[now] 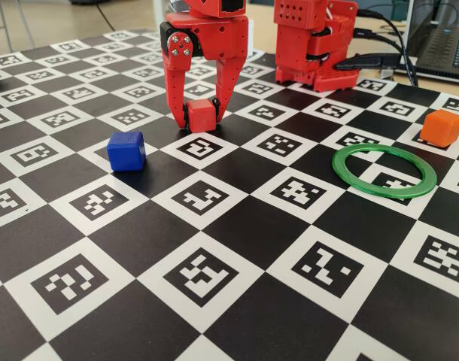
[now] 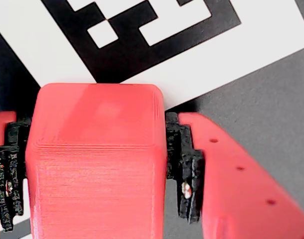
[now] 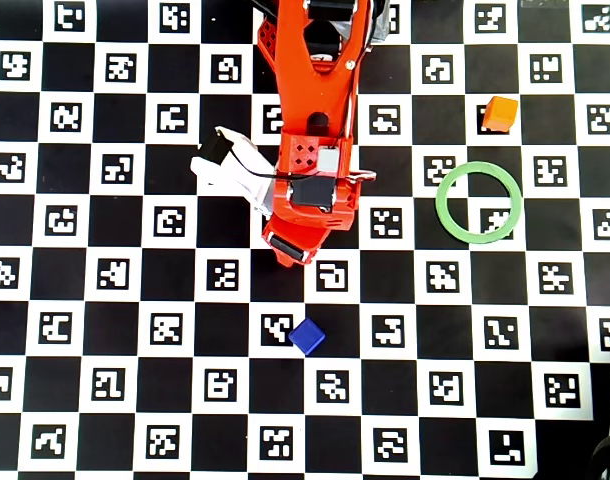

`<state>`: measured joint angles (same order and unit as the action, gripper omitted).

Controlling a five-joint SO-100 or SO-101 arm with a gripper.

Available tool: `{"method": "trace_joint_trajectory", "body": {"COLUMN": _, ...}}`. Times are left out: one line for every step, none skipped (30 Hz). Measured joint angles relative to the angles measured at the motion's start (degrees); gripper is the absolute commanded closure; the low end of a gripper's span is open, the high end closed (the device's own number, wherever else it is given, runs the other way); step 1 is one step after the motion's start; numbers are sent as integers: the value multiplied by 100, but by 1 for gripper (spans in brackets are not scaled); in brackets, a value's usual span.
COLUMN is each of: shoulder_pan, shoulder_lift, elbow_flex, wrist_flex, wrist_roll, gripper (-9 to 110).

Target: Grab the red cube then put it in the green circle then put the blue cube on top and finally the orange cube on top

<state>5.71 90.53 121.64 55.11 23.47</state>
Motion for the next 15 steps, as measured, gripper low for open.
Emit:
{"method": "trace_joint_trajectory", "body": {"shoulder_pan": 0, "shoulder_lift": 0, "elbow_flex": 0, "wrist_flex": 0, "wrist_roll": -18, "gripper": 92}}
{"method": "trace_joint_trajectory", "body": {"shoulder_pan": 0, "shoulder_lift": 0, "elbow_flex": 0, "wrist_flex": 0, "wrist_roll": -44, "gripper": 93}}
{"method": "trace_joint_trajectory", "body": {"shoulder_pan": 0, "shoulder_lift": 0, "elbow_flex": 0, "wrist_flex": 0, "wrist_roll": -53, "gripper": 93}}
{"method": "trace_joint_trajectory", "body": {"shoulder_pan": 0, "shoulder_lift": 0, "elbow_flex": 0, "wrist_flex": -26, "wrist_roll": -88, "gripper": 93}}
{"method": "trace_joint_trajectory", "body": {"shoulder_pan": 0, "shoulder_lift": 0, "elbow_flex": 0, "wrist_flex": -88, "wrist_roll": -123, "gripper": 93}}
{"method": "trace_joint_trajectory", "body": {"shoulder_pan": 18, "shoulder_lift": 0, "elbow_flex": 0, "wrist_flex": -141, "wrist_roll": -149, "gripper": 93}}
{"method": "trace_joint_trajectory", "body": {"shoulder_pan": 44, "shoulder_lift": 0, "elbow_flex": 0, "wrist_flex": -149, "wrist_roll": -167, "gripper": 93}}
{"method": "trace_joint_trajectory", "body": {"shoulder_pan": 79, "shoulder_lift": 0, "elbow_flex": 0, "wrist_flex": -149, "wrist_roll": -202, "gripper": 93}}
{"method": "trace_joint_trajectory", "body": {"shoulder_pan": 123, "shoulder_lift": 26, "elbow_flex": 0, "wrist_flex": -149, "wrist_roll": -237, "gripper": 93}}
{"method": "trace_joint_trajectory", "body": {"shoulder_pan": 158, "shoulder_lift": 79, "elbow_flex": 0, "wrist_flex": -123, "wrist_roll": -272, "gripper": 93}}
{"method": "trace_joint_trajectory", "body": {"shoulder_pan": 202, "shoulder_lift": 141, "elbow_flex": 0, "wrist_flex": -53, "wrist_roll": -325, "gripper": 93}}
{"method": "trace_joint_trajectory", "body": {"shoulder_pan": 237, "shoulder_lift": 193, "elbow_flex": -18, "wrist_flex": 53, "wrist_roll": -352, "gripper": 93}}
{"method": "trace_joint_trajectory", "body": {"shoulder_pan": 272, "shoulder_lift": 246, "elbow_flex": -70, "wrist_flex": 202, "wrist_roll": -387, "gripper": 93}}
{"method": "trace_joint_trajectory", "body": {"shoulder_pan": 316, "shoulder_lift": 299, "elbow_flex": -149, "wrist_flex": 325, "wrist_roll": -422, "gripper": 93}}
{"method": "trace_joint_trajectory", "body": {"shoulder_pan": 352, "shoulder_lift": 360, "elbow_flex": -264, "wrist_flex": 457, "wrist_roll": -457, "gripper": 93}}
